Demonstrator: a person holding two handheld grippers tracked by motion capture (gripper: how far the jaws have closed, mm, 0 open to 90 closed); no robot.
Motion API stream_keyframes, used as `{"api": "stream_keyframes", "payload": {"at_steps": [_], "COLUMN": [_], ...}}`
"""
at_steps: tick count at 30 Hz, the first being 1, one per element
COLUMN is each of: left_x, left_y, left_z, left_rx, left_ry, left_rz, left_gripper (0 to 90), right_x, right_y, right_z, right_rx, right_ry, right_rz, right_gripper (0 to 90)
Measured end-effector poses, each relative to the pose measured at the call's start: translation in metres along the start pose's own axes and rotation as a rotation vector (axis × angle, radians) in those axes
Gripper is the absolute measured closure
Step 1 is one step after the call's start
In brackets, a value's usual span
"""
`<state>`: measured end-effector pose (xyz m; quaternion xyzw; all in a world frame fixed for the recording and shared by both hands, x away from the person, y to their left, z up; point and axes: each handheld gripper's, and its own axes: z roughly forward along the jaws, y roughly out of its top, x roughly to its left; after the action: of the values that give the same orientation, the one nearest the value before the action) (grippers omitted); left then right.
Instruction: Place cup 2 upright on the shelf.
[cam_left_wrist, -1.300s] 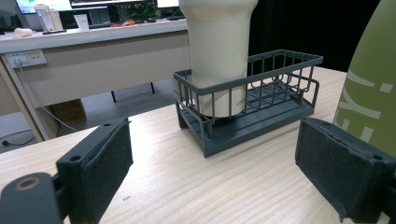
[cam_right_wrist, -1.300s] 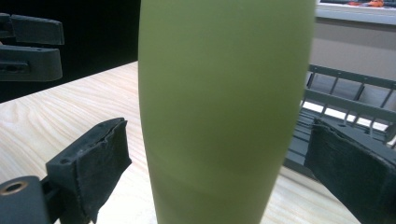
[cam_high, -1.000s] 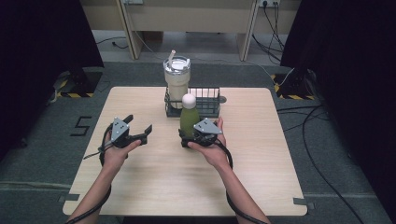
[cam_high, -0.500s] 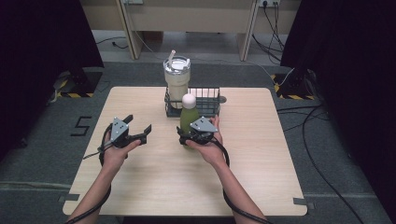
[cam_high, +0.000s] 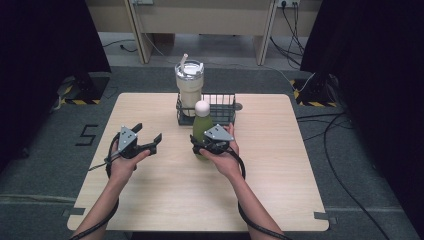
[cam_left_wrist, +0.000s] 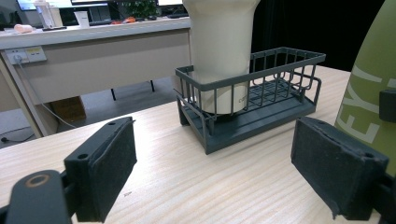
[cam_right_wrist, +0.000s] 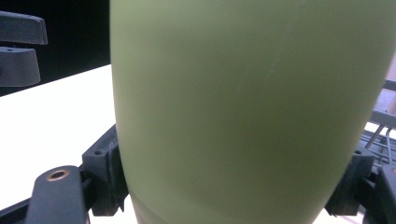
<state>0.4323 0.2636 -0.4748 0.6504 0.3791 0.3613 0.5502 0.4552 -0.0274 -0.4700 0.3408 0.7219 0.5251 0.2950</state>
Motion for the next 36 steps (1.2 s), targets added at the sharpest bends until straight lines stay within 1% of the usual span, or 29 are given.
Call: {"api": "stream_keyframes", "payload": {"at_steps": [4, 9, 15, 17, 24, 36], "left_x": [0.000, 0.000, -0.001, -0.001, 0.000, 0.000], "left_y": [-0.001, -0.001, -0.001, -0.001, 0.000, -0.001], "left_z": [0.000, 0.000, 0.000, 0.000, -0.001, -0.001], "left_rx": [0.000, 0.002, 0.002, 0.001, 0.000, 0.000], "left_ry": [0.000, 0.001, -0.001, 0.000, 0.008, 0.008], "left_rz": [-0.008, -0.009, -0.006, -0.006, -0.010, -0.011], "left_gripper": [13.4, 13.7, 13.7, 13.7, 13.7, 13.7], "right_x": [0.000, -0.002, -0.009, -0.010, -0.017, -0.030], "right_y": [0.003, 0.009, 0.017, 0.018, 0.021, 0.027], "right_z": [-0.002, -0.006, -0.013, -0.014, -0.019, -0.027], "right_rx": [-0.003, -0.012, -0.029, -0.035, -0.041, -0.054], "right_ry": [0.000, -0.014, -0.035, -0.040, -0.061, -0.101], "right_rz": [-0.007, -0.009, -0.001, -0.004, 0.006, 0.018], "right_gripper": [20.5, 20.5, 20.5, 20.5, 20.5, 20.5]}}
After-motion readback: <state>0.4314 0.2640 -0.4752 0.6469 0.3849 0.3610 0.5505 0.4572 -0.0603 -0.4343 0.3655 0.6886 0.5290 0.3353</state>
